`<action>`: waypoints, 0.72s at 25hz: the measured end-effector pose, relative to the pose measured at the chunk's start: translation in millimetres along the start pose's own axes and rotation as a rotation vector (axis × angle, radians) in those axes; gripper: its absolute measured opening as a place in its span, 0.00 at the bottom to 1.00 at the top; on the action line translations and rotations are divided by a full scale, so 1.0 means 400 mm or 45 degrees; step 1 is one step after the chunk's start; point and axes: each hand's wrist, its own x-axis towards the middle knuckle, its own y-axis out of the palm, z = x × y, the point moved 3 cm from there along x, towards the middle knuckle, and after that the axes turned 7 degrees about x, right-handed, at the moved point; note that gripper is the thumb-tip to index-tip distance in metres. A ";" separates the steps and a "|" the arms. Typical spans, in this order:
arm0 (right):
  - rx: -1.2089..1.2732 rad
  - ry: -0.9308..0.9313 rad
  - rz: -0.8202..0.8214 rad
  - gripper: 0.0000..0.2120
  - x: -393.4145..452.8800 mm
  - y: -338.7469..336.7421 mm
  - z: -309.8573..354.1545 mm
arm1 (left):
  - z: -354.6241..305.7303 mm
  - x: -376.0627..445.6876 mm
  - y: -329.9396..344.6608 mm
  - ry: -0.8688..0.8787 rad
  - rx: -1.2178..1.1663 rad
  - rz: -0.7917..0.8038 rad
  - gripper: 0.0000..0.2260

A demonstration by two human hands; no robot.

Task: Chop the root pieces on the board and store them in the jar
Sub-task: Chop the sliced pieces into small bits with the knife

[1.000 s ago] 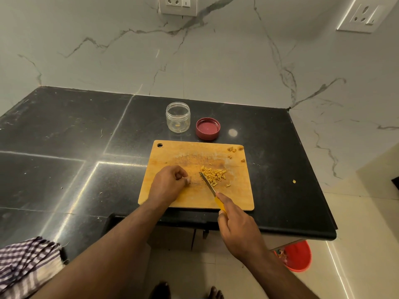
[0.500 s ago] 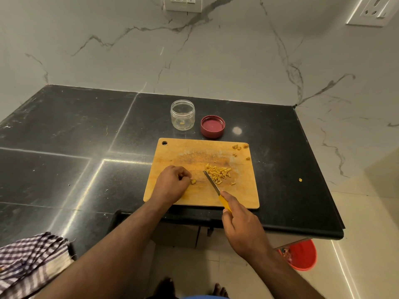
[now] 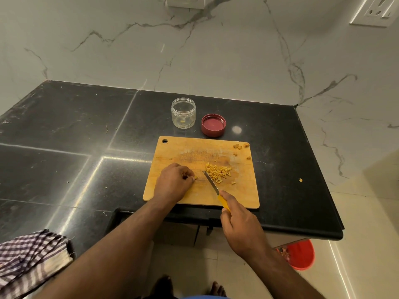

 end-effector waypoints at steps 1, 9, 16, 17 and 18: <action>-0.002 0.000 -0.004 0.23 0.002 0.002 0.003 | -0.003 0.004 0.000 -0.013 0.009 -0.003 0.07; -0.142 -0.034 0.041 0.24 0.028 0.037 0.020 | -0.007 0.015 0.006 -0.072 0.053 0.006 0.06; -0.248 -0.068 0.071 0.25 0.044 0.063 0.035 | -0.012 0.022 0.007 -0.120 0.086 0.027 0.03; -0.284 -0.066 0.080 0.25 0.047 0.068 0.036 | -0.013 0.023 0.007 -0.124 0.088 0.025 0.03; -0.324 -0.069 0.092 0.25 0.049 0.073 0.036 | -0.014 0.023 0.006 -0.126 0.091 0.021 0.03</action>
